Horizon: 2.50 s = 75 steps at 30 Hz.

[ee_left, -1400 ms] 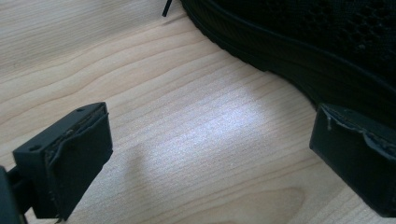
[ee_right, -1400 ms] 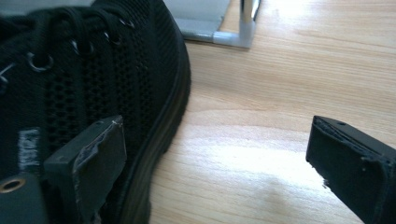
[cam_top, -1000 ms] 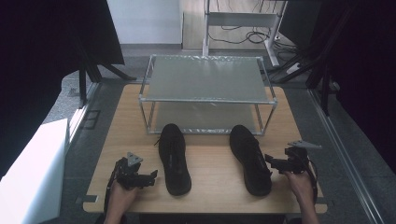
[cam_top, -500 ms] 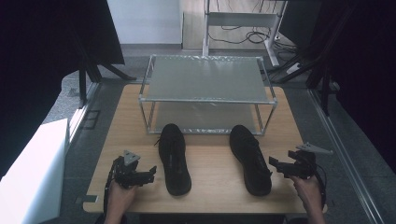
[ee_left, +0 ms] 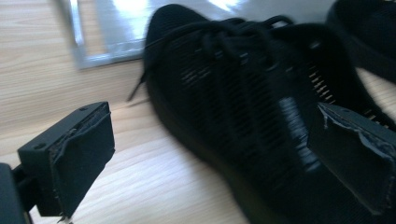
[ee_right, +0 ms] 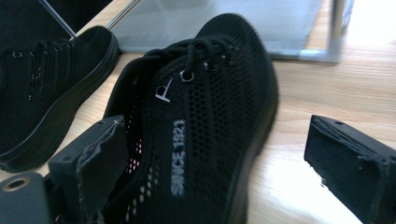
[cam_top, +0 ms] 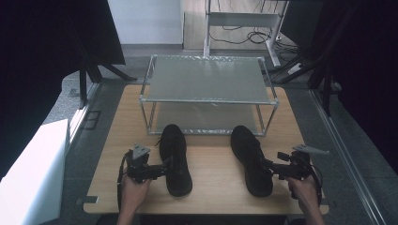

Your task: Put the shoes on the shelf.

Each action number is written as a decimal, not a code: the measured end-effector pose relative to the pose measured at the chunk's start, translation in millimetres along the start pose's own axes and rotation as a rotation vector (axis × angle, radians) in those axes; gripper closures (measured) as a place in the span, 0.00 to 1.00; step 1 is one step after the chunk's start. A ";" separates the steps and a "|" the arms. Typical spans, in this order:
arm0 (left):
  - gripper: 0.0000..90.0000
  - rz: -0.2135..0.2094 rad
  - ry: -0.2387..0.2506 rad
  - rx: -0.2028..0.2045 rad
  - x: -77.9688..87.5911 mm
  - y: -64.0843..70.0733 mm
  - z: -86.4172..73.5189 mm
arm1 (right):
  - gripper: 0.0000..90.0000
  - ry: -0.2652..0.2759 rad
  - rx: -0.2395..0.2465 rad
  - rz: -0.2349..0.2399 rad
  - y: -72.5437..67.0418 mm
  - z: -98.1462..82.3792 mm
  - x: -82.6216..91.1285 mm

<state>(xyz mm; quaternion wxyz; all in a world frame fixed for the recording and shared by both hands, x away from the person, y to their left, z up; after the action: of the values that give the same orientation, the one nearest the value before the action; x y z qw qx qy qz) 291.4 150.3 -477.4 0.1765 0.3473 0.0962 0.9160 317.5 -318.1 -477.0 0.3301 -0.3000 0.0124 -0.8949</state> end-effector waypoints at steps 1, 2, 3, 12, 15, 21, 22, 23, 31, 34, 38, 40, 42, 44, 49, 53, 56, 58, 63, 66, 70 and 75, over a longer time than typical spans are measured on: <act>0.01 0.000 0.000 0.000 0.0 0.0 0.0 | 0.08 0.000 0.000 0.000 0.0 0.0 0.0; 0.01 0.000 -0.012 -0.008 -4.0 3.8 0.3 | 0.09 -0.001 -0.001 0.004 -0.2 1.1 -3.9; 0.01 0.006 -0.022 -0.011 -9.8 7.5 0.4 | 0.11 -0.006 -0.005 0.026 -1.0 3.5 -12.0; 0.02 0.007 -0.068 0.029 -38.5 12.0 -0.3 | 0.18 -0.048 0.005 0.047 -2.5 2.3 -38.3; 0.01 0.023 -0.081 0.042 -45.8 10.8 -0.6 | 0.18 -0.084 0.013 0.022 -3.4 2.3 -45.4; 0.00 0.045 -0.086 0.036 -55.9 6.4 -1.7 | 0.24 -0.140 0.059 -0.089 -4.2 -2.2 -59.3; 0.00 0.051 -0.081 0.036 -56.8 5.6 -1.7 | 0.27 -0.142 0.052 -0.095 -3.1 -2.9 -59.6; 0.00 0.052 -0.079 0.037 -57.4 5.0 -1.7 | 0.31 -0.140 0.054 -0.107 -2.4 -3.2 -59.6; 0.38 0.102 -0.073 -0.007 -51.6 0.3 1.9 | 0.61 -0.122 0.086 -0.224 -3.9 -1.8 -56.8; 0.50 0.101 -0.073 0.001 -48.9 -6.5 3.5 | 0.70 -0.120 0.108 -0.263 -5.9 -0.9 -54.9; 0.67 0.128 -0.081 -0.019 -45.3 -11.0 5.3 | 0.81 -0.091 0.117 -0.296 -5.3 0.3 -51.6; 0.74 0.130 -0.071 -0.016 -42.9 -14.6 5.3 | 0.82 -0.063 0.085 -0.277 -2.8 0.7 -49.1; 0.80 0.126 -0.067 -0.018 -41.3 -17.4 5.2 | 0.82 -0.054 0.076 -0.269 -1.2 0.1 -48.6; 0.83 0.095 -0.047 0.006 -38.0 -25.9 4.6 | 0.83 -0.048 0.050 -0.256 1.2 -0.1 -47.3; 0.88 0.018 -0.020 0.089 -34.9 -40.7 3.9 | 0.83 -0.018 -0.032 -0.196 6.0 -1.7 -44.3; 0.89 -0.072 -0.013 0.138 -36.0 -42.3 4.3 | 0.83 0.010 -0.102 -0.145 5.4 -3.2 -42.7; 0.90 -0.079 -0.010 0.122 -34.8 -37.9 4.7 | 0.83 0.029 -0.123 -0.120 4.2 -2.8 -40.6; 0.90 -0.084 -0.010 0.111 -34.2 -33.6 5.4 | 0.83 0.045 -0.155 -0.092 3.4 -1.9 -38.8; 0.90 -0.147 -0.009 0.134 -30.7 -26.4 9.1 | 0.83 0.087 -0.218 -0.028 -2.1 0.4 -36.6; 0.89 -0.168 0.001 0.140 -28.5 -23.7 11.6 | 0.83 0.094 -0.231 -0.007 -5.0 1.9 -36.2; 0.89 -0.183 0.018 0.129 -21.9 -15.0 17.5 | 0.83 0.121 -0.249 0.030 -11.2 5.8 -36.2; 0.89 -0.202 0.035 0.130 -15.8 -7.7 22.9 | 0.83 0.136 -0.254 0.078 -23.1 13.6 -36.7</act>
<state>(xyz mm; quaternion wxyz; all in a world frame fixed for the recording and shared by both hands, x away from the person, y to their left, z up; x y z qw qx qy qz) 319.8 152.4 -472.3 0.2431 0.3305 0.1929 0.8913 333.5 -275.7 -480.2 0.3226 -0.2772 0.1595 -0.8909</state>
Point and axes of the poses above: each handheld gripper's, and its own axes: x roughly backward along the jaws, z roughly out of its top, y roughly to its right, the point moved 2 cm from there along -x, roughly forward along the jaws, and after that the axes turned 11 degrees about x, right-handed, at the moved point
